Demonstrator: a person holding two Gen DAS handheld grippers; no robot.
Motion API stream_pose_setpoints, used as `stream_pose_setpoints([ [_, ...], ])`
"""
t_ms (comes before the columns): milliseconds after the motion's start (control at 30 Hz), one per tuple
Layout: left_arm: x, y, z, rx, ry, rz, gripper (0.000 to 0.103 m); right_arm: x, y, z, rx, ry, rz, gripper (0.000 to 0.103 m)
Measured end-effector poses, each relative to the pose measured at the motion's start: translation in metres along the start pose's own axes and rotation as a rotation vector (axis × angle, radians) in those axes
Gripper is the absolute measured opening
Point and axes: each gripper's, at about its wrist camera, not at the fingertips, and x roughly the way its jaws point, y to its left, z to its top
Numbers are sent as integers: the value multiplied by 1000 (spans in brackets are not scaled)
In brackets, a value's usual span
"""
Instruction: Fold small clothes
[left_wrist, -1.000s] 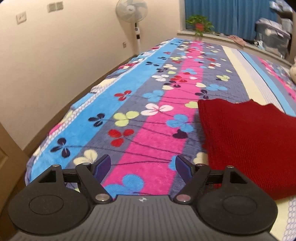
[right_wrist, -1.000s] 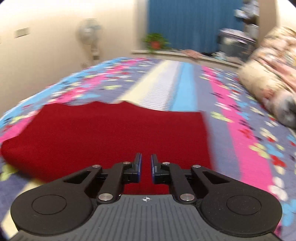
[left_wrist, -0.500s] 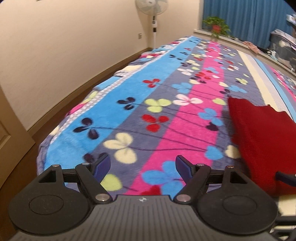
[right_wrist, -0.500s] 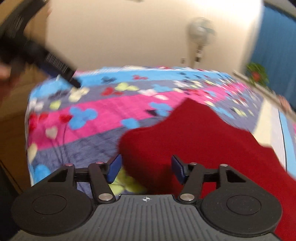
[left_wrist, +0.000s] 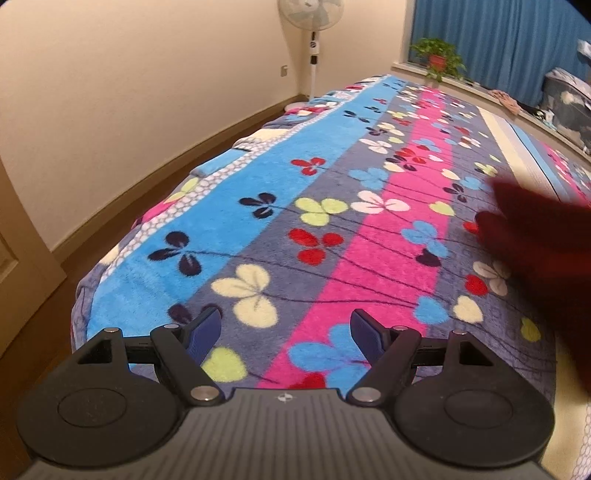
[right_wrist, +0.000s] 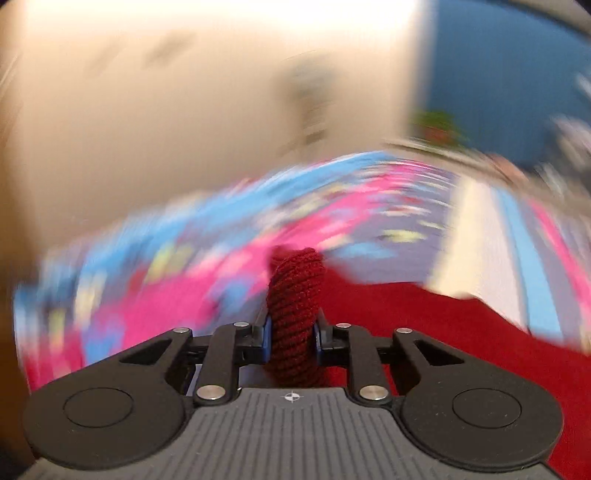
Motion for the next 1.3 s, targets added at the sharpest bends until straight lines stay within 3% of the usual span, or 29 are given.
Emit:
stream_pose_setpoints([
  [100,-1,-5,0,19,-8,3,82,-48,-107,1,329,-95,-180,20],
  [167,-1,-8,0,20,-5,4,82,-73,-159,-19,432,-106,-341,20],
  [300,-3,-25,2,45,1,-6,82,-92,-241,-73,643,82,-627,22],
  [333,-3,-31,3,57,0,-9,82,-96,-258,-84,708,141,-660,23],
  [367,-4,-38,3,73,-2,-10,82,-101,-270,-92,760,175,-683,32],
  [400,-4,-44,3,88,-4,-12,82,-110,-280,-98,804,169,-705,40],
  [500,-3,-65,3,127,-4,-17,82,-131,-288,-87,770,82,-763,40],
  [567,-2,-78,4,146,-1,-20,82,-142,-294,-74,741,31,-721,40],
  [633,-1,-91,4,160,-1,-25,82,-142,-297,-57,691,13,-621,41],
  [667,-1,-97,4,168,-3,-26,82,-139,-298,-50,649,19,-552,47],
  [767,-1,-118,5,192,-12,-31,82,-114,-292,-35,476,96,-325,68],
  [833,-4,-132,4,207,-30,-37,82,-96,-286,-39,378,164,-257,70],
  [933,-12,-154,1,254,-93,-31,82,-62,-289,-76,269,349,-246,71],
  [1000,-23,-170,-3,308,-171,-39,82,-50,-300,-98,337,469,-284,80],
  [1067,-30,-186,-7,357,-208,-93,85,-58,-307,-91,435,420,-257,78],
  [1133,-32,-204,-10,379,-204,-127,85,-69,-307,-82,410,364,-277,78],
  [1200,-32,-223,-8,362,-182,-150,85,-74,-305,-77,399,337,-295,78],
  [1300,-26,-261,1,309,-141,-194,85,-65,-310,-79,448,352,-256,77],
])
